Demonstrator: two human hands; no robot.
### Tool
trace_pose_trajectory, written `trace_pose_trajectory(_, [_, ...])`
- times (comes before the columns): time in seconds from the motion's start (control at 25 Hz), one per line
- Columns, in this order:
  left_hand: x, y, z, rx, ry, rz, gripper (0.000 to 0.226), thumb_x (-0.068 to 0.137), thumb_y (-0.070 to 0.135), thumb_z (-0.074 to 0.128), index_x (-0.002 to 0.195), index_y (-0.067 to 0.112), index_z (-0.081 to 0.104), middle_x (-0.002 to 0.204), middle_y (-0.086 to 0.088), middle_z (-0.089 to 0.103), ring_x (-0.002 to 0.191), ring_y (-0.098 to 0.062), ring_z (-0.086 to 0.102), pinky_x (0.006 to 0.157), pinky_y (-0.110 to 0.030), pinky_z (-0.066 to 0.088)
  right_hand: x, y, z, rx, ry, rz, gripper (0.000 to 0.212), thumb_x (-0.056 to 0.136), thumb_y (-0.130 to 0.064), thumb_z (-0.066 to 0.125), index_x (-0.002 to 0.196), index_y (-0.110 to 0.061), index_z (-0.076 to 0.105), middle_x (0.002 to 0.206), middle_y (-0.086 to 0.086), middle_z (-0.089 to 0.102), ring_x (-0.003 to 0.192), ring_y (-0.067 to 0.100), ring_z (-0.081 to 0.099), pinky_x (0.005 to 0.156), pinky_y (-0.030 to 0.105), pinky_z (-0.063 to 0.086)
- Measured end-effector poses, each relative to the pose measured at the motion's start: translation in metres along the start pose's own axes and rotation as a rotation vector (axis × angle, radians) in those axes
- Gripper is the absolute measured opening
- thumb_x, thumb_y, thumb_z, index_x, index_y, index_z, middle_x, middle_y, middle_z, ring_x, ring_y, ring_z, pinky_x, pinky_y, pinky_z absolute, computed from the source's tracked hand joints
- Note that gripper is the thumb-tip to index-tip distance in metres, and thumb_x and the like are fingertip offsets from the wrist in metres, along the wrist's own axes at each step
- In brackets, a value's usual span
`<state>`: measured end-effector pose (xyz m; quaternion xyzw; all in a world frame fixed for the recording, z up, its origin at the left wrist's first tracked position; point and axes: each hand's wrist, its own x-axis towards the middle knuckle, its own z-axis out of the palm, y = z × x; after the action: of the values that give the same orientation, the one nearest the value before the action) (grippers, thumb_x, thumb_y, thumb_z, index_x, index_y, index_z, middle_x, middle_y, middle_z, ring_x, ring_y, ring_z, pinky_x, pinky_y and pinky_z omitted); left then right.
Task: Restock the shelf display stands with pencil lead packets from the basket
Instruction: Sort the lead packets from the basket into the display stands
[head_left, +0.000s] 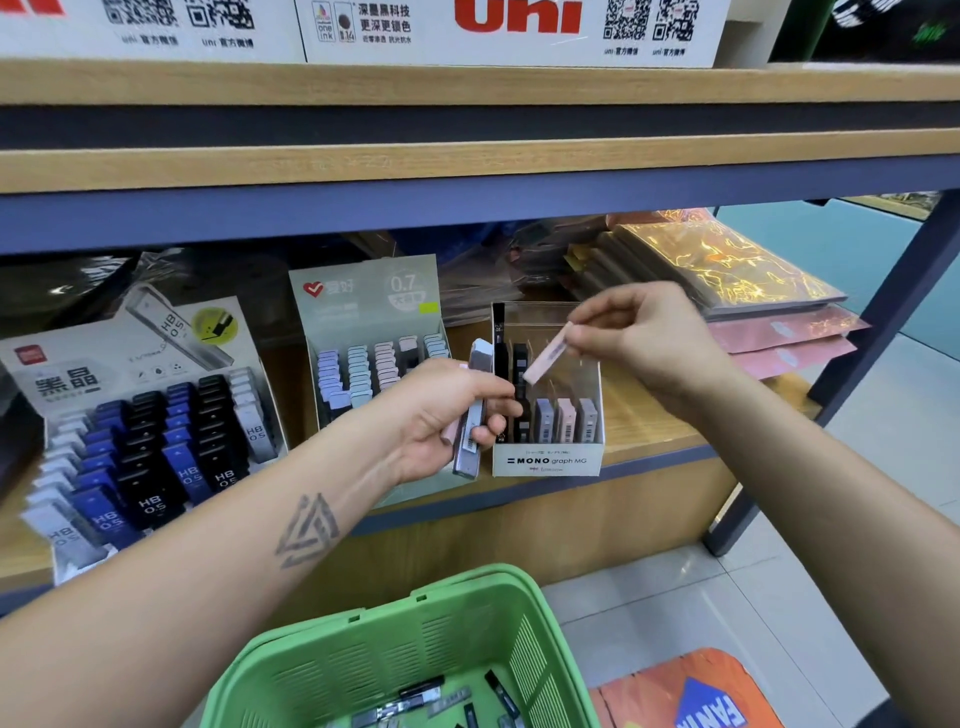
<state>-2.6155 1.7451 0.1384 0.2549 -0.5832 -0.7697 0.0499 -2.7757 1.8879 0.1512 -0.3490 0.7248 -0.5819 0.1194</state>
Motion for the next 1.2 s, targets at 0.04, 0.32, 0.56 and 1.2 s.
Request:
trace_pose_trajectory(0.04, [0.000,0.002,-0.001,-0.014,-0.003,-0.011,0.012,0.094,-0.002,0.057,0.105,-0.007,0.059,0.092,-0.025,0.065,0.052,-0.014,0.051,0.039,-0.018,0.037,0.006,-0.001,-0.005,-0.099,0.082,-0.035,0.012,0.084,-0.002,0.078,0.090,-0.011,0.073,0.083,0.008,0.076,0.078,0.018,0.075,0.077,0.034,0.061])
trace_pose_trajectory(0.32, [-0.004,0.011,-0.006,-0.061,-0.037,-0.015,0.026,0.097,-0.001,0.051,0.121,-0.010,0.055,0.082,-0.021,0.066,0.057,-0.017,0.053,0.044,-0.020,0.040,0.018,0.003,0.002,-0.672,0.145,-0.222,0.014,0.088,-0.013,0.076,0.103,-0.012,0.078,0.096,0.002,0.071,0.090,0.016,0.065,0.082,0.026,0.049])
trace_pose_trajectory(0.56, [-0.003,0.010,-0.006,-0.065,-0.042,-0.022,0.030,0.098,-0.001,0.050,0.126,-0.010,0.051,0.081,-0.020,0.065,0.056,-0.017,0.052,0.044,-0.020,0.039,0.028,0.032,0.021,-0.821,0.093,-0.195,0.014,0.090,-0.004,0.069,0.099,-0.010,0.078,0.092,0.010,0.074,0.087,0.026,0.069,0.082,0.040,0.058])
trace_pose_trajectory(1.2, [-0.006,0.005,-0.006,-0.043,-0.163,-0.047,0.026,0.101,-0.001,0.044,0.124,-0.005,0.055,0.088,-0.021,0.067,0.059,-0.016,0.053,0.050,-0.023,0.042,0.006,-0.005,0.037,-0.023,-0.213,0.016,0.018,0.094,-0.023,0.071,0.108,-0.014,0.076,0.094,0.004,0.077,0.088,0.019,0.073,0.081,0.034,0.060])
